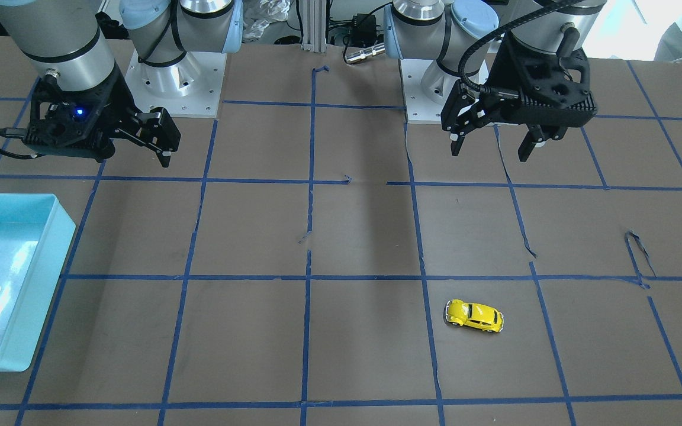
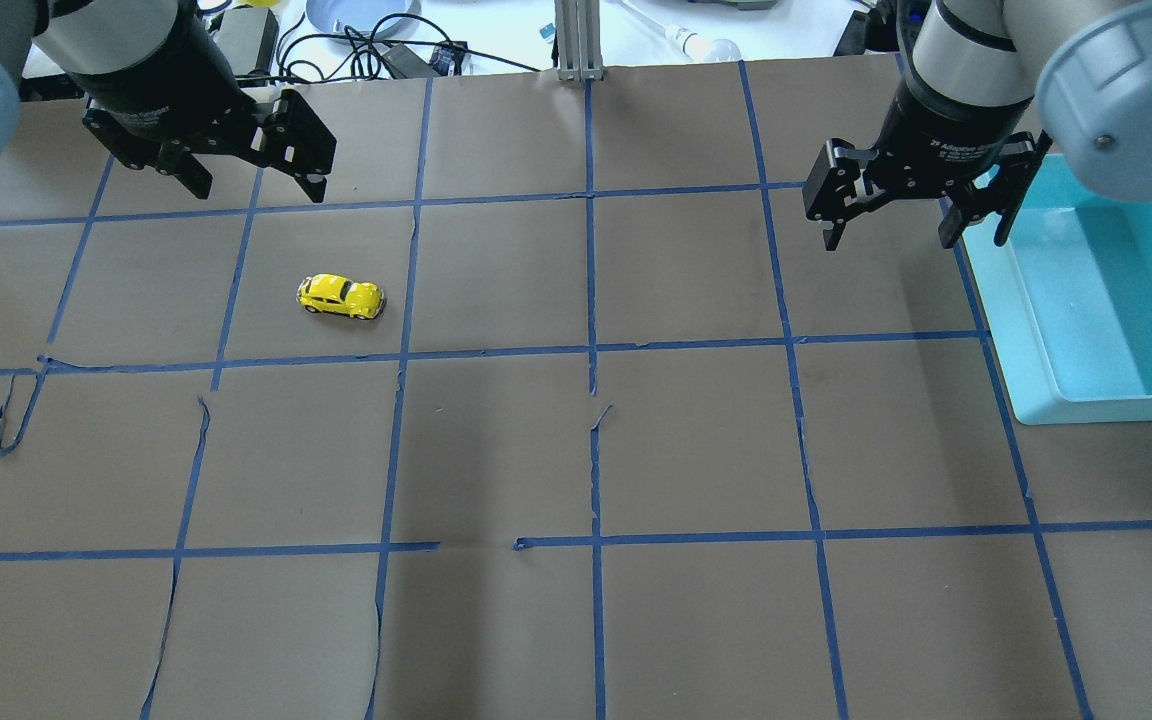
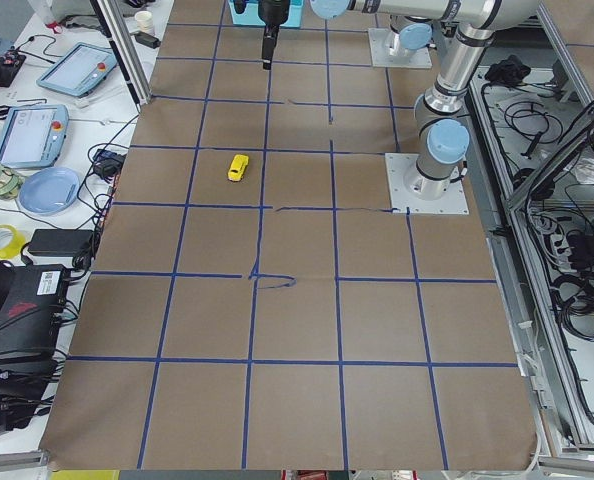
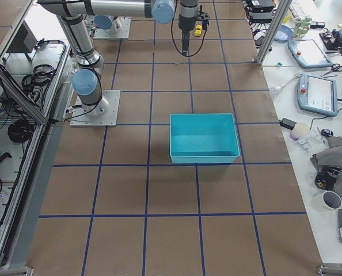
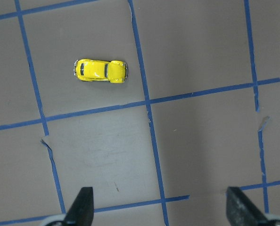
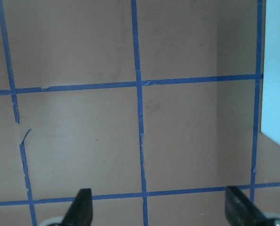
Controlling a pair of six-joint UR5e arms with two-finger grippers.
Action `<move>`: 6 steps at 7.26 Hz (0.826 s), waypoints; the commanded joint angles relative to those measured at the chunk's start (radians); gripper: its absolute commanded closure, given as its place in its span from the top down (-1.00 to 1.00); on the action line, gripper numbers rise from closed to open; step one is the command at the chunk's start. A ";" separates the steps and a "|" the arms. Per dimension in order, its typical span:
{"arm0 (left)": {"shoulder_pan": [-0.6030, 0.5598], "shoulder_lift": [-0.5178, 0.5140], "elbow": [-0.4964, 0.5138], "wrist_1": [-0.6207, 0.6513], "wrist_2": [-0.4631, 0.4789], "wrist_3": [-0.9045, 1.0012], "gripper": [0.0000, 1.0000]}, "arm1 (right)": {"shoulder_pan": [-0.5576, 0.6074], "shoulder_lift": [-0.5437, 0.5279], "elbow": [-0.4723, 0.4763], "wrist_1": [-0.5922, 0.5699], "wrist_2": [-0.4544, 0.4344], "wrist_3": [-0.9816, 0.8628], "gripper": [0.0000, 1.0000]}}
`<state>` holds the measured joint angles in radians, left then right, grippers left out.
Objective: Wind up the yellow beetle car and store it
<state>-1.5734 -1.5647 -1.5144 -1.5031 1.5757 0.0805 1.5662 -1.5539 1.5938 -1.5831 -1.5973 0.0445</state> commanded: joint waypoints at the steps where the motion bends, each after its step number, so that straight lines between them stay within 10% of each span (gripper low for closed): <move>1: 0.000 0.005 -0.006 0.006 0.000 -0.001 1.00 | 0.000 -0.001 0.009 0.000 0.003 0.006 1.00; 6: -0.005 0.002 -0.009 0.015 0.000 -0.002 1.00 | 0.000 -0.002 0.014 0.000 0.002 0.011 1.00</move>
<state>-1.5816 -1.5630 -1.5235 -1.4927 1.5754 0.0785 1.5662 -1.5554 1.6065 -1.5842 -1.5947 0.0549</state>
